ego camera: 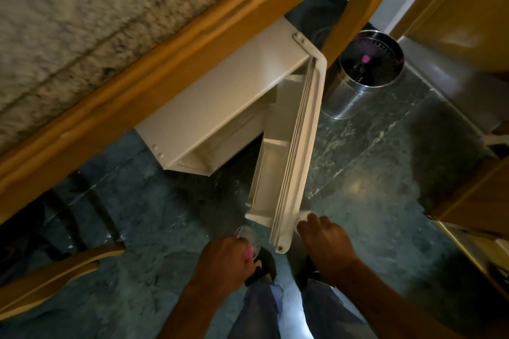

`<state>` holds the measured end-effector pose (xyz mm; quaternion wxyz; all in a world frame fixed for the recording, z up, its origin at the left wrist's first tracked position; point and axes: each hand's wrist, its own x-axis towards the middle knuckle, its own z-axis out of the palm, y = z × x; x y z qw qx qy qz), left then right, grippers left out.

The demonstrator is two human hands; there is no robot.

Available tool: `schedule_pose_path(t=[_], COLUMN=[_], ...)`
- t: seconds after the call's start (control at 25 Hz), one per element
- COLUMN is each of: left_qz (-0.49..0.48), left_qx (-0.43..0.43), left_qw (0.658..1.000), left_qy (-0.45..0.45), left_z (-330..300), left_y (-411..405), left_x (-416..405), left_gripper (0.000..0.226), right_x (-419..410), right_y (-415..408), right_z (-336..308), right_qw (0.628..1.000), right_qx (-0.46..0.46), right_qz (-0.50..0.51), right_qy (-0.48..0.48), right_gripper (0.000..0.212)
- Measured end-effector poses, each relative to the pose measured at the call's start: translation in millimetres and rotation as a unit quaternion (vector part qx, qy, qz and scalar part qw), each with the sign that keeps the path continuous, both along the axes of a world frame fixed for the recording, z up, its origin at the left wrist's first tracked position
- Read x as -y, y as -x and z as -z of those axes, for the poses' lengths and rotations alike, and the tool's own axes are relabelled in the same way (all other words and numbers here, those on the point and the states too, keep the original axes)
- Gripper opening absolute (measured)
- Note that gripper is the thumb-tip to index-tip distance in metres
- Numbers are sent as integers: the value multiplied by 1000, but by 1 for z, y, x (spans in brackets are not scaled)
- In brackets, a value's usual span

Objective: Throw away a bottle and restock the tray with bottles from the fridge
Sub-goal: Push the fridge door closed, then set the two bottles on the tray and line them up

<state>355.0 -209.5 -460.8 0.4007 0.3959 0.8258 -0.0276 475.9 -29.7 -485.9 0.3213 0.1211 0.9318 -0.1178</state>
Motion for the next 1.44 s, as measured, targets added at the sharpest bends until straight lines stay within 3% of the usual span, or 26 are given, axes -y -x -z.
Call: schedule_pose_path(t=[0.36,0.6,0.92,1.12,1.32,1.44], left_qz=[-58,-99,-135,-174,-194,-180], left_qx=[-74,-83,-115,-110,-101,-126], left_qw=[996,991,981,973,959,958], left_qy=[-7,-27,-72,-104,-182,-181], left_z=[-8,1,-13,-80,-194,-270], left_y=[41,70,91,76,56,50], left_x=[39,38,22,8,-14,-32], left_gripper=[23,24,23,24,21,22], right_x=[14,7,-16,-47,-78,-98], right_y=[118,183,180,160,140,135], right_z=[-20,-16,-25,-96,-211,-286], right_qw=[990,979,984,988,988,982], right_qx=[-100,-155,-146,-140,-139,-164], right_qz=[-81,-115,-98,-61,-66,-86], right_qy=[-67,-62,-39,-21,-26,-32], right_gripper=[17,23,30,29,31,25])
